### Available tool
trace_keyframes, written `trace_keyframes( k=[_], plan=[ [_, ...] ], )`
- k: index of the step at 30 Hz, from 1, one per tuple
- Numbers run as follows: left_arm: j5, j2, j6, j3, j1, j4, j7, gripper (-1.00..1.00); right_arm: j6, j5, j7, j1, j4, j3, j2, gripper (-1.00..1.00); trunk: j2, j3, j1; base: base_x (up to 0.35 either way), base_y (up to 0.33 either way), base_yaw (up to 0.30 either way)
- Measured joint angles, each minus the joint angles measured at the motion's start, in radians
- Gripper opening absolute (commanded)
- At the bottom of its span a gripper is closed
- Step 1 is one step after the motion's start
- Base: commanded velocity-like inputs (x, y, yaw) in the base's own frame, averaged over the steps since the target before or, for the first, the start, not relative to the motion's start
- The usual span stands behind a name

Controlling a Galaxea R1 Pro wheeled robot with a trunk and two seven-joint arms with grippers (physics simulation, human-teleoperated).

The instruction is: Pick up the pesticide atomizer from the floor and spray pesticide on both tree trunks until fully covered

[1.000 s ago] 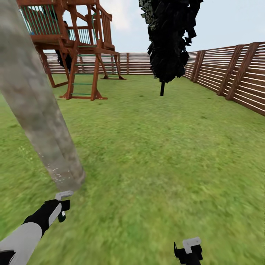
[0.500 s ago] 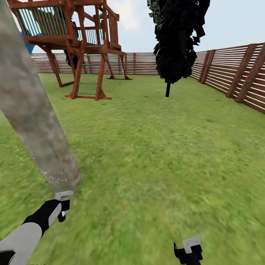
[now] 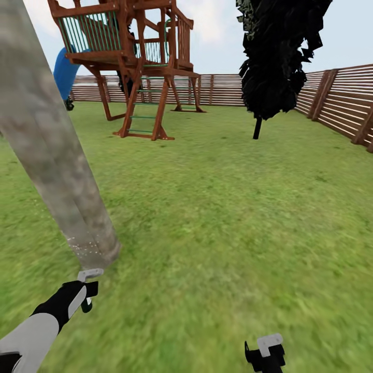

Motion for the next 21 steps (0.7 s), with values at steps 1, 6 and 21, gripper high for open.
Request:
trace_keyframes(
  k=[1, 6, 21],
  plan=[
    [0.0, 0.0, 0.0, 0.0, 0.0, 0.0, 0.0, -1.0, 0.0, 0.0, 0.0, 0.0, 0.0, 0.0, 0.0, 1.0, 0.0, 0.0, 0.0, 0.161, -0.261, 0.12],
    [0.0, 0.0, 0.0, 0.0, 0.0, 0.0, 0.0, -1.0, 0.0, 0.0, 0.0, 0.0, 0.0, 0.0, 0.0, 1.0, 0.0, 0.0, 0.0, 0.161, -0.261, 0.019],
    [-0.001, 0.004, 0.001, 0.001, 0.0, -0.001, 0.001, -1.0, 0.0, 0.001, 0.0, 0.0, 0.0, 0.0, 0.0, 1.0, 0.0, 0.0, 0.0, 0.132, -0.262, 0.154]
  ],
)
